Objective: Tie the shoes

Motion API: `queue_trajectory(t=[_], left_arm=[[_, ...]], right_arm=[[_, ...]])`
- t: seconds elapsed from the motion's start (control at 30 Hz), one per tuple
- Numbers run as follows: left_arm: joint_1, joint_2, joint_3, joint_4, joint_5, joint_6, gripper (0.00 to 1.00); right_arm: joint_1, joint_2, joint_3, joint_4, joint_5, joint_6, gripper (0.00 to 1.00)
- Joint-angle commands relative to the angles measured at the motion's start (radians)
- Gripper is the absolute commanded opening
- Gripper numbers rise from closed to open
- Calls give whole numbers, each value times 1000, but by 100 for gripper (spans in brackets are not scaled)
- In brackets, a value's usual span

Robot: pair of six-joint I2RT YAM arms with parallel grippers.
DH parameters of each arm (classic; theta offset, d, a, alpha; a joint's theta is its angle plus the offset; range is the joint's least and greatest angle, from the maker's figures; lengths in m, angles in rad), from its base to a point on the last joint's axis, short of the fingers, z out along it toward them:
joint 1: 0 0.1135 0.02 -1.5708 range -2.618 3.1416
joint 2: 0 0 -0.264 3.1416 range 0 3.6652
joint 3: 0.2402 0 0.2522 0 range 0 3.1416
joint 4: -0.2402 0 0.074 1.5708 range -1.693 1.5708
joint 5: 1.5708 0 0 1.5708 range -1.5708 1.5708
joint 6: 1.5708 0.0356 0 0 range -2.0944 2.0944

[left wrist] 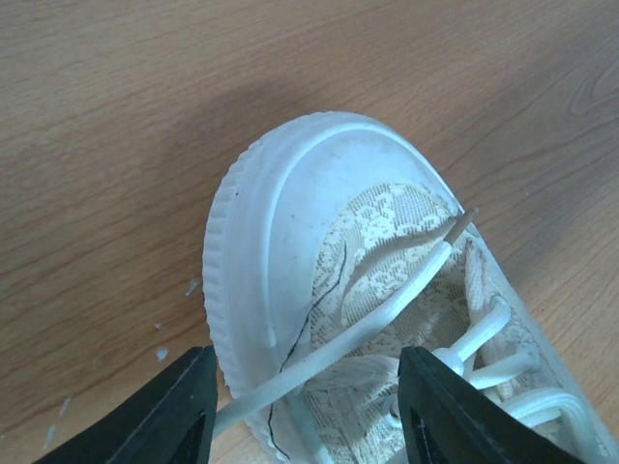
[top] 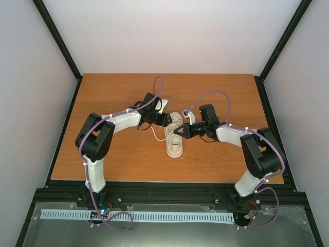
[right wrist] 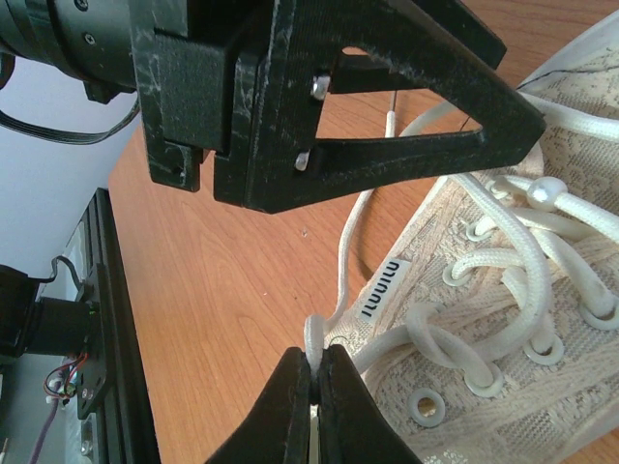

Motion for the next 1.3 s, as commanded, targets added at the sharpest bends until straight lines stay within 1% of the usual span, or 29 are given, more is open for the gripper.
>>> queue_trajectory(t=[0.0,0.1,0.33,0.6,0.83,0.93,1.03,1.17,1.27], left_arm=[[-1,21,24,-9,33,24,49],[-1,30,30,-7,36,19,38],[-1,6,7,22,-12,2,17],[-1,-120,-95,98,-113,-27,2],[-1,-225,-169,118,-172,-50,1],[-1,-311,-231,147,-166,-57,1],[-1,-423,-311,175,-114,-59,1],[-10,-603,-472,223,14,-67,1],[-61,-709,-552,225,54,-59,1]], right_arm=[[8,-7,5,26,-14,-13,3],[8,-7,6,27,-15,-13,3],[7,-6,0,26,-18,-15,3],[8,-7,-1,24,-18,-15,3],[8,-9,0,22,3,-4,3],[8,-19,-1,23,32,20,3],[8,-26,5,12,67,49,3],[8,-34,19,-14,115,92,3],[8,-37,26,-26,129,122,3]])
